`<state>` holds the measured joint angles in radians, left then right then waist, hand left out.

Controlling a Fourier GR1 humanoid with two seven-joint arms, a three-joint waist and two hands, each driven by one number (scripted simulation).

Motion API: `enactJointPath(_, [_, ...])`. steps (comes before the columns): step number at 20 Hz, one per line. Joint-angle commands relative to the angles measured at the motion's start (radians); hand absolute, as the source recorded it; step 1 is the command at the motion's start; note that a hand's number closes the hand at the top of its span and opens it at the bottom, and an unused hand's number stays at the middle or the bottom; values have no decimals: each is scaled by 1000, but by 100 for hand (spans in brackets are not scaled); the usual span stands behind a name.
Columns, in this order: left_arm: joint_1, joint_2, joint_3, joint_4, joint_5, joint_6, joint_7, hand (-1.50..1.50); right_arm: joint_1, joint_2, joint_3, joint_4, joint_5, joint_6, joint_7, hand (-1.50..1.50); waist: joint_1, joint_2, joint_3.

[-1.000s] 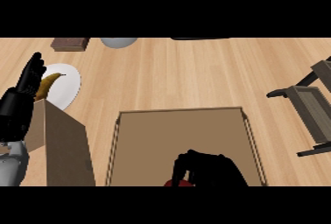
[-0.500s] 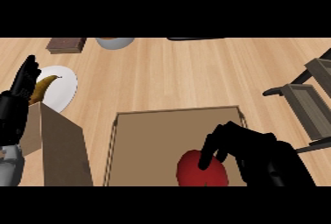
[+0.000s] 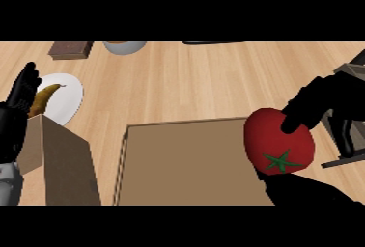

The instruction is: Pick the tomato from the tray and place it in the tiered basket

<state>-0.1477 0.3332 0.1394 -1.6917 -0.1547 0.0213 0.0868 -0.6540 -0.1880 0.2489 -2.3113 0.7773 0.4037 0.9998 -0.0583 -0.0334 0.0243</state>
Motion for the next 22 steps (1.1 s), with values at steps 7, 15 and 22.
enactJointPath(7, [78,-63,-27,94,-19,14,51,0,-190,-103,-291,75,-262,207,50,150,3,22,-28])
enactJointPath(15, [58,-59,-32,74,-24,4,51,0,-275,-443,-418,304,-250,349,-133,150,31,37,-28])
enactJointPath(22, [38,-79,-43,108,-26,5,31,0,-321,-671,-561,513,-277,401,-338,150,43,47,-25])
